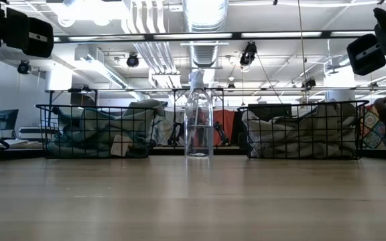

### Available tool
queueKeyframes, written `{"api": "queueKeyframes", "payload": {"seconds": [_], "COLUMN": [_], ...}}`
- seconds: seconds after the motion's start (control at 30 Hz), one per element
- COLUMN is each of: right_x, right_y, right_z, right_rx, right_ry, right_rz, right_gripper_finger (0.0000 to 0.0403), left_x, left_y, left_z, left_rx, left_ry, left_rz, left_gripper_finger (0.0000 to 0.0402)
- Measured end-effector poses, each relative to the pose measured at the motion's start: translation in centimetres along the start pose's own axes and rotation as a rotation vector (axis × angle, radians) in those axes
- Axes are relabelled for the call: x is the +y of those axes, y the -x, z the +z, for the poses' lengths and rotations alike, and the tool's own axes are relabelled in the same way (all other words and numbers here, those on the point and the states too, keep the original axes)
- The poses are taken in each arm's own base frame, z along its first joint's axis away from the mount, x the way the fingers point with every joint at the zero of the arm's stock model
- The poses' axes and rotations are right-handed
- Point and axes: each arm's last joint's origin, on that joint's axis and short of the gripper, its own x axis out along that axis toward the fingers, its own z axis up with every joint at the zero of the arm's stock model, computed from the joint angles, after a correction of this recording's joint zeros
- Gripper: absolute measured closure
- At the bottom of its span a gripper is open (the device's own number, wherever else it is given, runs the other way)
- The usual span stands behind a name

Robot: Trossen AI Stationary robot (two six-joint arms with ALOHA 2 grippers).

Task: Sort microfiber towel by color & place in baskets
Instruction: Return to Home Position

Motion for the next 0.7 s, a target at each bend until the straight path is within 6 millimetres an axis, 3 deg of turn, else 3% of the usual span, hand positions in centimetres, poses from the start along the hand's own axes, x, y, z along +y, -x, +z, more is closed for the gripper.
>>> {"api": "queueKeyframes", "payload": {"seconds": [0.37,0.7], "right_x": [0.0,0.0], "right_y": [0.0,0.0], "right_z": [-0.1,-0.1], "right_rx": [0.01,0.009], "right_ry": [-0.015,-0.017], "right_rz": [-0.004,-0.005], "right_gripper_finger": [0.0337,0.0337], "left_x": [0.0,-0.1], "left_y": [-0.5,-1.9], "left_z": [-0.8,-3.0], "left_rx": [0.007,-0.058], "left_ry": [-0.062,-0.071], "left_rz": [-0.002,0.006], "left_gripper_finger": [0.028,0.028]}}
